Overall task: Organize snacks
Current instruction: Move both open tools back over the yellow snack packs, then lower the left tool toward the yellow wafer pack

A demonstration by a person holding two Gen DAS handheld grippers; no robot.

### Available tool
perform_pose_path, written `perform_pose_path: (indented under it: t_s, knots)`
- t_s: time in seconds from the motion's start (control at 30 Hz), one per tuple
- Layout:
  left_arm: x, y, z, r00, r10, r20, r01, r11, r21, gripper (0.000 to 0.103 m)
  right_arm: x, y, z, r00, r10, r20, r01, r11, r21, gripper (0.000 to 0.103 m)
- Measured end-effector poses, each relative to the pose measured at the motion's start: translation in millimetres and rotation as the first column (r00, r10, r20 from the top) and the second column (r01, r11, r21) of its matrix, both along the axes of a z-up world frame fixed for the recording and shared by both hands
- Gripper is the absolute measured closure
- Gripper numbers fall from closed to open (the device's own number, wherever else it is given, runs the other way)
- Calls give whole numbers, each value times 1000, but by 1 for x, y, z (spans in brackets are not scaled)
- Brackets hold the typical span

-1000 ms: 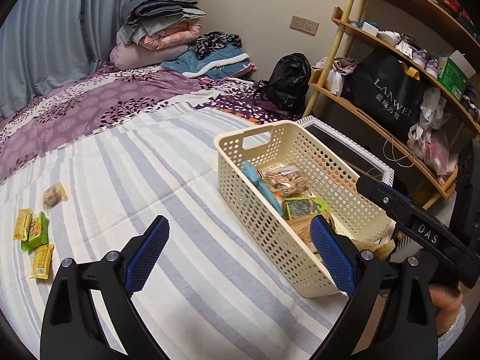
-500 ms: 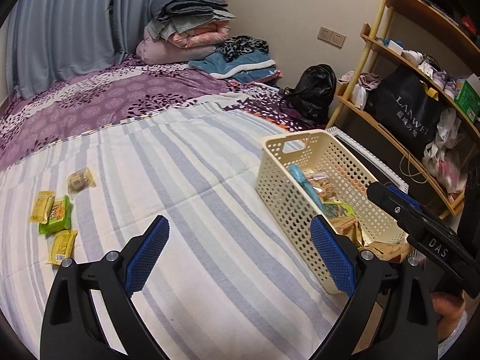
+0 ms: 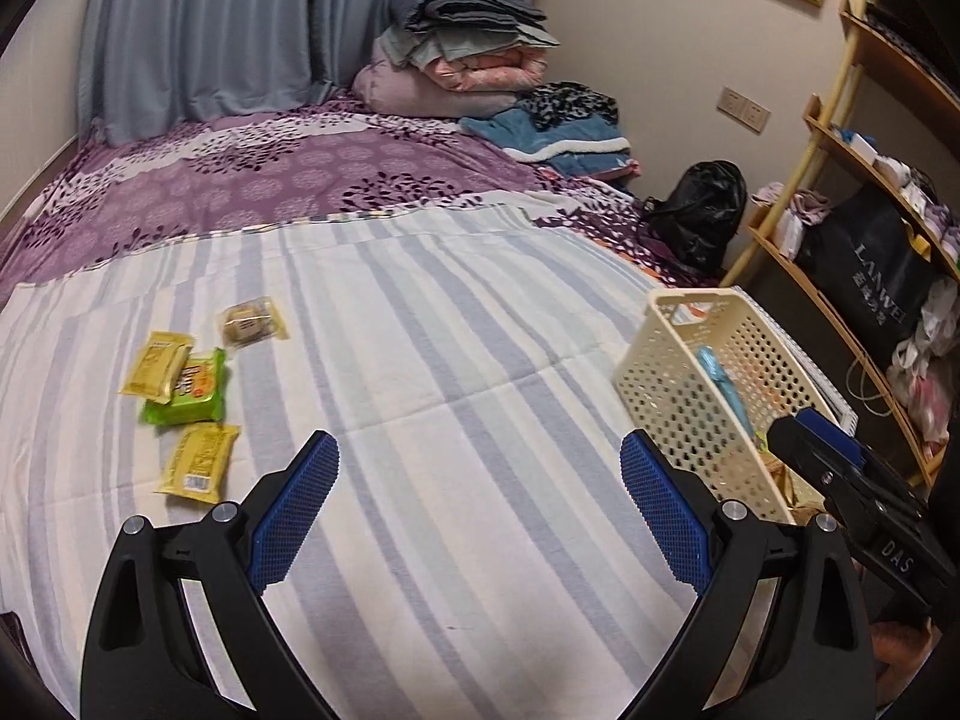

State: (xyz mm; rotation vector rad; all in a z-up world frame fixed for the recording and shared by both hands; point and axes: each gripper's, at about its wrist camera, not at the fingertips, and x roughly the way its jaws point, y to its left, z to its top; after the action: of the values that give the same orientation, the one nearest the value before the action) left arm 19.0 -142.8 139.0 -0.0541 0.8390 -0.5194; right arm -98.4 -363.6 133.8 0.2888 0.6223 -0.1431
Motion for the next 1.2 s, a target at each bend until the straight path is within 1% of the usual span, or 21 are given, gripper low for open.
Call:
perform_pose_path:
  t_s: [0.13, 0.23, 0.63, 0.77, 0.83, 1.07, 1.2]
  knots:
    - [9, 20, -5, 999, 52, -5, -52, 999, 8, 7, 7, 10, -3, 999, 29, -14, -29, 1000, 6, 26]
    - [17, 35, -10, 996, 94, -7, -94, 995, 21, 7, 10, 17, -6, 999, 46, -18, -46, 999, 2, 22]
    - [47, 87, -45, 972, 231, -47, -226, 970, 91, 7, 31, 44, -25, 989, 126, -83, -125, 992, 10, 22]
    - [55, 96, -59, 968, 247, -36, -240, 961, 134, 7, 37, 52, -30, 983, 152, -101, -151, 988, 16, 22]
    - [59, 99, -65, 968, 249, -43, -240, 959, 148, 7, 39, 55, -32, 981, 162, -108, -161, 987, 17, 22]
    - [74, 111, -89, 964, 257, -72, -243, 956, 162, 7, 48, 63, -42, 973, 185, -139, -183, 983, 29, 22]
    - [83, 115, -104, 959, 267, -96, -247, 952, 179, 12, 51, 67, -48, 968, 198, -153, -195, 980, 32, 22]
